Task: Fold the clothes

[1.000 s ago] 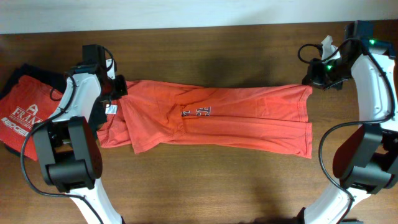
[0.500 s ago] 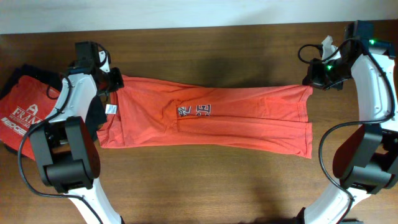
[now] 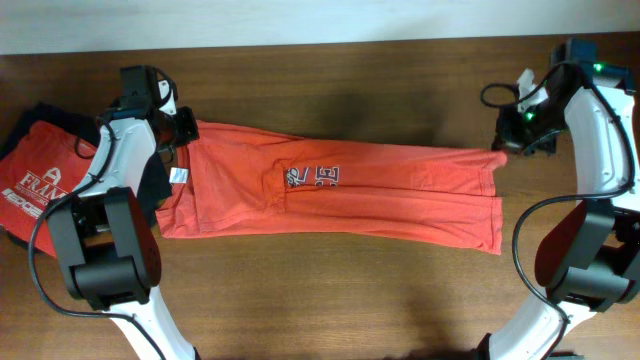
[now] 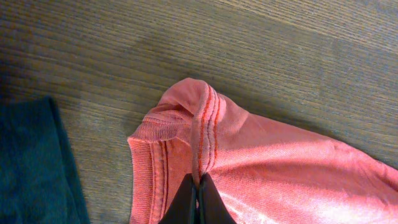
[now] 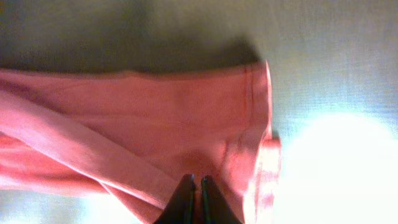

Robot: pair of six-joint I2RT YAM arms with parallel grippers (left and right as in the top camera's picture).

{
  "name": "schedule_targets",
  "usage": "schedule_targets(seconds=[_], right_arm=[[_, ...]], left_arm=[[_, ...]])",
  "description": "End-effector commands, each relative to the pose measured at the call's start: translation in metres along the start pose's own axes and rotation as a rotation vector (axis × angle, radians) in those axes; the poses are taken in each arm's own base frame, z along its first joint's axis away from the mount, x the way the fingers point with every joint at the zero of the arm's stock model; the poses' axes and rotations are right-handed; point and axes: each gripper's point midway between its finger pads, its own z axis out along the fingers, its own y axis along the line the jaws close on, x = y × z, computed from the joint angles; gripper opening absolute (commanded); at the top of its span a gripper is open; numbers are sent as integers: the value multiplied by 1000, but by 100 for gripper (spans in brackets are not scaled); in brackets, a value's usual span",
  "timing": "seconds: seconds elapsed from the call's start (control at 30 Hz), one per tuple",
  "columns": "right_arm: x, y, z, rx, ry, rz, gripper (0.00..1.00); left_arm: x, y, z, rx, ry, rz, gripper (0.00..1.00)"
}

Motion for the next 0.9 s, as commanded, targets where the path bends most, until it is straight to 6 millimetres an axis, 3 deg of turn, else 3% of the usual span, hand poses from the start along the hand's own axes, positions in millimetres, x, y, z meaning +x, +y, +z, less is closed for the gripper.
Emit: schedule_targets(seconds=[0.0, 0.13, 0.17, 0.23, 0.37, 0.63, 0.77, 0.87], right_arm=[[13, -20, -2, 117, 47, 16, 6], [28, -27, -2, 160, 109, 36, 9], [31, -28, 1, 160, 121, 37, 16], [34, -28, 3, 159, 132, 38, 18], [34, -28, 3, 160, 133, 39, 30], [17, -24, 9, 128, 69, 52, 33], [7, -25, 30, 102, 65, 65, 41], [7, -27, 59, 74, 99, 73, 41]], left_arm=[[-12, 0, -7, 8, -28, -11, 0], [-11, 0, -7, 8, -26, -11, 0], [-11, 0, -7, 7, -26, -11, 0], [-11, 0, -7, 7, -25, -11, 0], [-10, 0, -7, 7, -23, -8, 0], [-9, 0, -7, 6, -19, -8, 1], [-9, 0, -7, 6, -19, -9, 2], [-9, 0, -7, 7, -18, -9, 4]])
